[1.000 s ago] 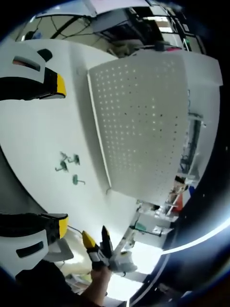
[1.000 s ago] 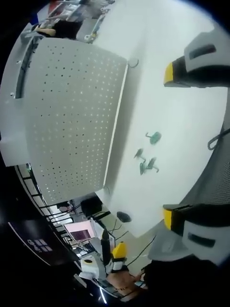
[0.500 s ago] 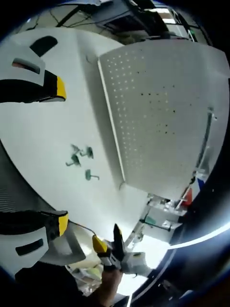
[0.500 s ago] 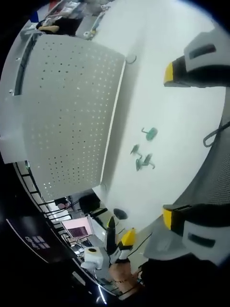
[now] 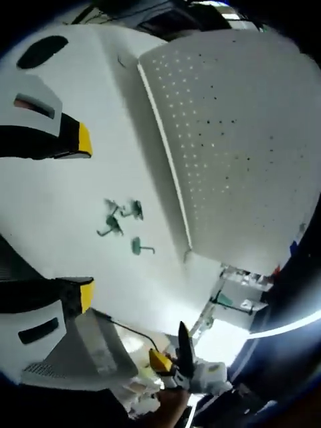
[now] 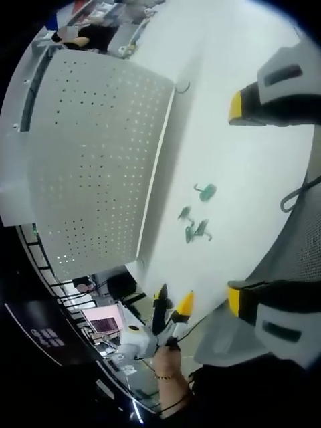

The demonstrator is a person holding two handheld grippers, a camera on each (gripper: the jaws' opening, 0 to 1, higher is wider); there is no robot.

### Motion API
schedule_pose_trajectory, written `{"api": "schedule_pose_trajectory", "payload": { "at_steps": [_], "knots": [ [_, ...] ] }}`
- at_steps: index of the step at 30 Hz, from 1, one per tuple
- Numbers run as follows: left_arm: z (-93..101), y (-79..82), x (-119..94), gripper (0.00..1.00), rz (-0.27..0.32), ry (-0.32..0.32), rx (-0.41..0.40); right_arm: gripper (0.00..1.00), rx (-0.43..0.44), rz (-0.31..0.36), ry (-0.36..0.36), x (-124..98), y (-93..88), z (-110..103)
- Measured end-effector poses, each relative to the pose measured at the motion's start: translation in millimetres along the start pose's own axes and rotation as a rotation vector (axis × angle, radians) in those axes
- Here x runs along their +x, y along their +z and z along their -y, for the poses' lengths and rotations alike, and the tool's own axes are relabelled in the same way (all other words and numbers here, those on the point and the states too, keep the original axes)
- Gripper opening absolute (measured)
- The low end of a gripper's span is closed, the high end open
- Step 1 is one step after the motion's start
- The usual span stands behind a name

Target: Insert the hook assembly into the mounting plate slot until the hook locks in place.

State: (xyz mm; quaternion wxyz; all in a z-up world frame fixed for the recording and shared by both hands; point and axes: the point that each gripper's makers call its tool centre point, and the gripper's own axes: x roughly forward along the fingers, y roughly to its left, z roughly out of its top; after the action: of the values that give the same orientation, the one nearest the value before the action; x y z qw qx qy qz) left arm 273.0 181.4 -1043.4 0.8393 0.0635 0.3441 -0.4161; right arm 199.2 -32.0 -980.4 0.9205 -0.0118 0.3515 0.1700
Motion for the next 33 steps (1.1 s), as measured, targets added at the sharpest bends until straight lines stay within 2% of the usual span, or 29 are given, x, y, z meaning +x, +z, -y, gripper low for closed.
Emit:
{"api": "schedule_pose_trajectory", "payload": {
  "at_steps": [3, 8, 13, 16, 25, 33],
  "knots": [
    [0.3, -0.9, 13.3, 0.69, -0.003, -0.014, -0.003, 0.91, -0.004, -0.007, 0.007, -0.2, -0.7, -1.2],
    [-1.4, -0.1, 32.2, 0.6, -0.023, -0.003, 0.05, 0.91, 0.0, -0.006, -0.006, -4.4, -1.3, 1.9],
    [0.6, -0.6, 49.1, 0.54, -0.036, -0.022, 0.031, 0.9, -0.008, -0.035, -0.009, -6.6, -10.0, 3.6],
    [-0.5, -2.4, 57.0, 0.48, -0.049, -0.03, 0.021, 0.9, -0.001, -0.037, -0.018, -9.6, -11.8, 6.3],
    [-3.0, -1.6, 80.6, 0.47, -0.074, -0.044, 0.0, 0.89, 0.004, -0.061, -0.039, -7.9, -21.9, 14.5],
    [-7.0, -9.0, 96.7, 0.4, -0.126, -0.047, 0.07, 0.89, 0.01, -0.091, -0.033, -0.5, -28.3, 15.3]
  ]
}}
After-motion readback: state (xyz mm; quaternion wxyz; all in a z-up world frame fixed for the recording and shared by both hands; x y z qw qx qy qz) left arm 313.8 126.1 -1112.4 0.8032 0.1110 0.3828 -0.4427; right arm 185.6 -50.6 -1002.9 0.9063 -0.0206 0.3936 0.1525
